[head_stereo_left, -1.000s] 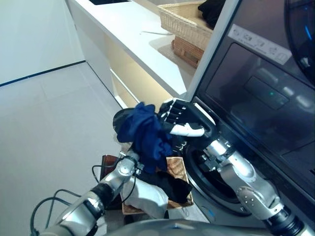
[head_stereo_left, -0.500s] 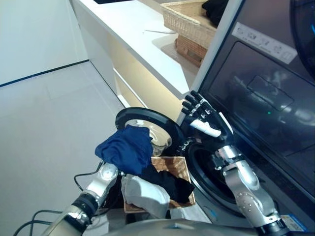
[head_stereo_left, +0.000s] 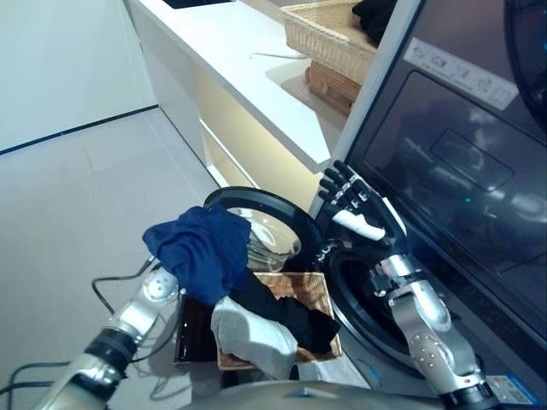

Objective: Pick up the clothes and place them into the washing machine

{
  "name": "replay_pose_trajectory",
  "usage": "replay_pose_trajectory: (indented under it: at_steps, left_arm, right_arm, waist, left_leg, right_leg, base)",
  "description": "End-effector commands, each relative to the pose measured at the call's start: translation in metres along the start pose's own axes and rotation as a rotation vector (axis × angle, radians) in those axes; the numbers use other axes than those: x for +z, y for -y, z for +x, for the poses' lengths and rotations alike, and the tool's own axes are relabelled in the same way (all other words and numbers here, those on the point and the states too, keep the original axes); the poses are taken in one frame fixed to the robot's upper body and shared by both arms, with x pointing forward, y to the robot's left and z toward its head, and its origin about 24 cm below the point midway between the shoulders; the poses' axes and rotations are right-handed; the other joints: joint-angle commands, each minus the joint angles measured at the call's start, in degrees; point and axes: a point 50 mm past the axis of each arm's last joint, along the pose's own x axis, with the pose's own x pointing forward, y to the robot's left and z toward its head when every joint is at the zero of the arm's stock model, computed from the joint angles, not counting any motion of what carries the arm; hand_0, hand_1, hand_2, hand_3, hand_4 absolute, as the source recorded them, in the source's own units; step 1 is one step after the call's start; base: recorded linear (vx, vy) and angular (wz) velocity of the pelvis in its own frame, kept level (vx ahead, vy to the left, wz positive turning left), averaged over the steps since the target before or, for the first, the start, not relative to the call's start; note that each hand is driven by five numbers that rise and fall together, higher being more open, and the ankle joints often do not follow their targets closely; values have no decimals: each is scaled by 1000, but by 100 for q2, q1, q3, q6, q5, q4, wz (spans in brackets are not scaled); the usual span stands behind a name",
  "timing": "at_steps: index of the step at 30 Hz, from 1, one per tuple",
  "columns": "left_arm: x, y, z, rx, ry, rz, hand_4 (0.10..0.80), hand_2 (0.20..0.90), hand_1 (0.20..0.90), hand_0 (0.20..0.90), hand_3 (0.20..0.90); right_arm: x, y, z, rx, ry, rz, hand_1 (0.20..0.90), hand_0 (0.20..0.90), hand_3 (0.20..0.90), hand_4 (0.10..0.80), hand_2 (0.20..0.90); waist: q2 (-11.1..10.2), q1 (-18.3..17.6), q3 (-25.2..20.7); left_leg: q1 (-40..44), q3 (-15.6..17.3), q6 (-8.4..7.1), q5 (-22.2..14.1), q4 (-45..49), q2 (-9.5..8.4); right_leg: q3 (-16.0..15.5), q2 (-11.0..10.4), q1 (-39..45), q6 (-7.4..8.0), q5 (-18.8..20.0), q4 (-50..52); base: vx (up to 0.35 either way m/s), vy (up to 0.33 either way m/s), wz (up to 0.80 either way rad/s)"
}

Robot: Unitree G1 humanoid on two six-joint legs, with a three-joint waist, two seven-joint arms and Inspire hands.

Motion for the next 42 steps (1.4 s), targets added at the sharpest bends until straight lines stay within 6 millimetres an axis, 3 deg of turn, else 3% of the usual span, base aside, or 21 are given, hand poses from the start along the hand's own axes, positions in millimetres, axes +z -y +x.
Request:
replay_pose_trajectory:
  at_steps: [1, 8, 11, 16, 29, 32, 35, 40, 42]
  left_arm:
    - [43, -57, 22, 166, 195, 186, 300, 200, 200, 200, 200]
    - [34, -69, 17, 186, 143, 397, 300, 200, 200, 200, 200]
    - [31, -76, 18, 163, 114, 602, 300, 200, 200, 200, 200]
    - [34, -83, 21, 129, 113, 722, 300, 200, 200, 200, 200]
    - [33, -86, 17, 154, 120, 592, 300, 200, 200, 200, 200]
    - [34, -87, 16, 191, 131, 479, 300, 200, 200, 200, 200]
    - [36, -88, 12, 247, 162, 364, 300, 200, 200, 200, 200]
    - [37, -86, 11, 301, 178, 174, 300, 200, 200, 200, 200]
    - [37, -85, 11, 306, 182, 146, 300, 200, 200, 200, 200]
  right_arm:
    - [35, -1, 5, 35, 196, -48, 900, 900, 900, 800, 900]
    - [34, -1, 3, 53, 187, -64, 900, 900, 900, 800, 900]
    - [32, 0, 5, 48, 177, -76, 900, 900, 900, 800, 900]
    - [32, 2, 5, 39, 172, -86, 900, 900, 900, 800, 900]
    - [28, 4, 4, 27, 165, -81, 900, 900, 900, 800, 900]
    - [29, 9, 3, -6, 164, -161, 900, 900, 900, 800, 900]
    - [28, 27, 0, -109, 137, -412, 900, 900, 900, 800, 900]
    - [9, 54, 4, -208, -33, -783, 900, 900, 900, 800, 900]
    - [10, 54, 6, -205, -38, -843, 900, 900, 900, 800, 900]
  waist:
    - [-4, 70, -486]
    - [9, 58, -494]
    - [12, 44, -506]
    - [3, 36, -514]
    - [-10, 48, -527]
    - [-4, 50, -525]
    - [13, 59, -524]
    - [46, 97, -526]
    - [53, 99, -527]
  left_leg:
    - [104, -25, -319, -314, -23, -154]
    - [116, -37, -320, -324, -14, -154]
    - [133, -21, -326, -328, -19, -138]
    - [148, -15, -328, -337, -13, -126]
    - [151, -23, -320, -332, 0, -132]
    - [146, -26, -315, -325, -6, -132]
    - [154, -41, -310, -316, -23, -135]
    - [159, -51, -299, -314, -32, -137]
    - [162, -58, -299, -317, -32, -138]
  right_leg:
    - [-178, -14, 65, 8, 116, 135]
    - [-178, 4, 80, -10, 102, 137]
    - [-180, 18, 87, -12, 92, 137]
    - [-179, 31, 100, -19, 78, 144]
    - [-173, 37, 108, -44, 82, 144]
    - [-182, 32, 102, -43, 84, 147]
    - [-183, 32, 109, -45, 82, 141]
    - [-179, 35, 110, -52, 80, 145]
    - [-182, 33, 110, -53, 79, 150]
  base:
    - [0, 0, 0]
    - [0, 0, 0]
    - [-10, -13, -2]
    - [-2, -3, -1]
    - [0, 0, 0]
    - [0, 0, 0]
    - [0, 0, 0]
    - [0, 0, 0]
    - [0, 0, 0]
